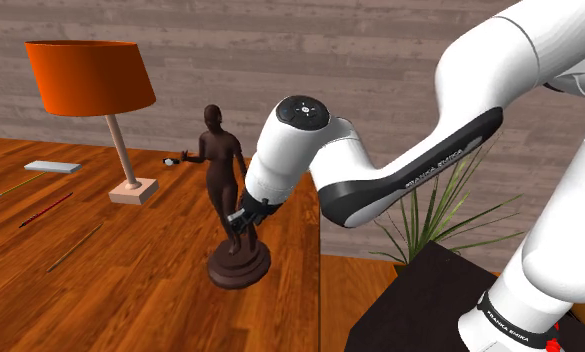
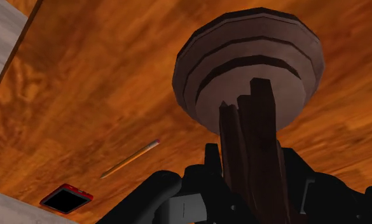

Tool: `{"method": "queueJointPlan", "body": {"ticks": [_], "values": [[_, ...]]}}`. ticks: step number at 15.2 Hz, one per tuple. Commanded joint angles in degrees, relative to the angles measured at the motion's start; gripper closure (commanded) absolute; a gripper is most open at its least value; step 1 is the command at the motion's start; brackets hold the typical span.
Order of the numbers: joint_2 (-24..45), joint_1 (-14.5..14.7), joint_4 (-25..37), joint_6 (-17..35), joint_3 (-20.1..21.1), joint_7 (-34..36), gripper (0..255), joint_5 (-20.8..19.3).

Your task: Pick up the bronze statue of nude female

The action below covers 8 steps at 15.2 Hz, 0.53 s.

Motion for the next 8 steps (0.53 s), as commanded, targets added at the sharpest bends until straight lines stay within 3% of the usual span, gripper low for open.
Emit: {"method": "queueJointPlan", "body": {"ticks": [1,8], "values": [[-1.36,-0.2,0.27,-0.64,0.25,-1.67,255,2.12],[-4.82,-0.34,2.51,-4.03,0.35,-7.09,255,8.33]]}}
